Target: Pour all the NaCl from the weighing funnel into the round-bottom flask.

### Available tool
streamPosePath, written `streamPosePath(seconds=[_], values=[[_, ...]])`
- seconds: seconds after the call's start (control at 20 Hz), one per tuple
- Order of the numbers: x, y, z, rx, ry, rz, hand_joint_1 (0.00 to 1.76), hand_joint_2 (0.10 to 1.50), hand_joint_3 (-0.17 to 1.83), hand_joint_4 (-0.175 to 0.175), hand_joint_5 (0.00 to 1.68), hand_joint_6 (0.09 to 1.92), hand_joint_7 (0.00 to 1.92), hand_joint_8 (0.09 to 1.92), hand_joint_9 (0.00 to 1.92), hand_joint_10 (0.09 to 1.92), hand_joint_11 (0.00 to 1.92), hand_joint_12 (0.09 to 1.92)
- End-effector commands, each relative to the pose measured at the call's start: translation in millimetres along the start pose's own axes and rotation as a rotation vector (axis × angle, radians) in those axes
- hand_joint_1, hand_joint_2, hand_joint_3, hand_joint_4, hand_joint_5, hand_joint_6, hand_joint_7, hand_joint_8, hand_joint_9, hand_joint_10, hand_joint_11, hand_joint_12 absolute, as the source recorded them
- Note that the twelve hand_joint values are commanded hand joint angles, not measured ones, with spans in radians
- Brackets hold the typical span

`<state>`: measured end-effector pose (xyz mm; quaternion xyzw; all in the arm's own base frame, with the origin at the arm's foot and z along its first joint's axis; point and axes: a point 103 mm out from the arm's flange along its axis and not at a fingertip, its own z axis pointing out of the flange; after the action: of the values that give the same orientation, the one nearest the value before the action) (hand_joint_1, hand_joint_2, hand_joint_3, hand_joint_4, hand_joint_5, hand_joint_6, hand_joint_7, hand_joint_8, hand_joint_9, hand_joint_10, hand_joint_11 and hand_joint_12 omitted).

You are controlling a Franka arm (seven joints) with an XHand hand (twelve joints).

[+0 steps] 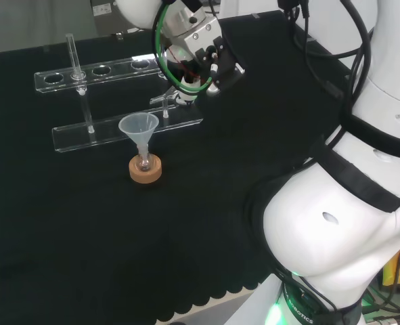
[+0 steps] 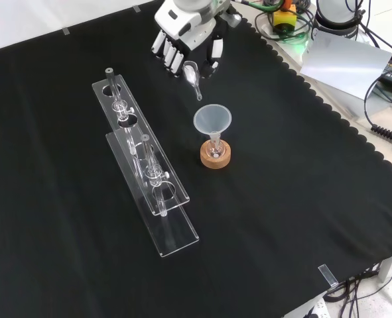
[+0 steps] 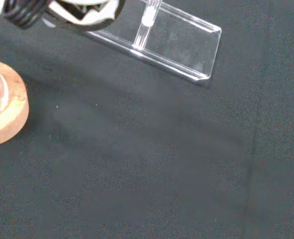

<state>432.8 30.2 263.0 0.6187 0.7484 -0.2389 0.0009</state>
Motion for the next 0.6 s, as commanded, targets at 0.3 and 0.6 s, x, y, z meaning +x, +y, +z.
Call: streamPosePath(seconds=[0.3,0.6], values=[[11.9,-2.1,2.1,0.025,-0.093,-0.016,1.07,0.73,0.75,0.131,1.04,1.10,0.80,0.74,1.02,0.56,0.57,1.26],[10.8,-3.2,1.5,0.062,-0.122,-0.014,1.07,0.73,0.75,0.132,1.04,1.10,0.79,0.73,1.02,0.55,0.57,1.26]])
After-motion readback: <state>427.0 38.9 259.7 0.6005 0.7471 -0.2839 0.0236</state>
